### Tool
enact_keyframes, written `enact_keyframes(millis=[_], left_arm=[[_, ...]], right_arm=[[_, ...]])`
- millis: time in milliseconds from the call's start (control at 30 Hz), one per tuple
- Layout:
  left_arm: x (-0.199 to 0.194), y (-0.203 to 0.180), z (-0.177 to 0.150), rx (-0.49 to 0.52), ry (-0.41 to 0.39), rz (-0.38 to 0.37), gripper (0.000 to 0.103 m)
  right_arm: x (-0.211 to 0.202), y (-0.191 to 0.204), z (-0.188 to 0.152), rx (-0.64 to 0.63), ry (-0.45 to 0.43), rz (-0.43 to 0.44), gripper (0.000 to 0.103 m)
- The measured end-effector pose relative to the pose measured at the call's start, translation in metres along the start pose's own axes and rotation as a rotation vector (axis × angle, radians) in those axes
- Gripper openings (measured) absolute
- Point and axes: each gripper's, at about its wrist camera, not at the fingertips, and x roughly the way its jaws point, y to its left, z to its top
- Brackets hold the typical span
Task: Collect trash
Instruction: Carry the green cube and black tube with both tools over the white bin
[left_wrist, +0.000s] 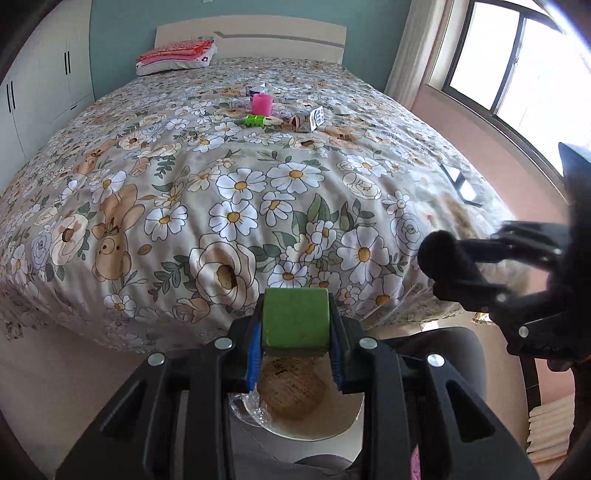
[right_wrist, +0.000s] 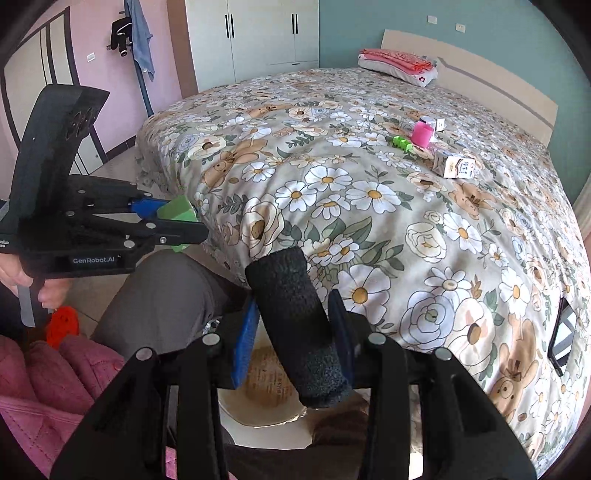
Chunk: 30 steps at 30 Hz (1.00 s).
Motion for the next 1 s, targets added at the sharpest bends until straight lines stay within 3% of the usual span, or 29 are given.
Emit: enact_keyframes(millis=[200, 500, 1000], left_arm=[[0.048, 0.008, -0.036, 0.005, 0.133, 0.005, 0.032], [0.121, 0.021, -0.08, -0.04, 0.332, -0.048, 0.032], [0.211, 0.025, -0.113, -0.076, 0.542, -0.066, 0.032]], right_arm=[[0.05, 0.008, -0.035, 0.033, 0.099, 0.049, 0.039], [0.12, 0.022, -0.081, 0.081, 0.23, 0.109, 0.039], [0.222, 0.025, -0.139, 0.194, 0.453, 0.138, 0.039]])
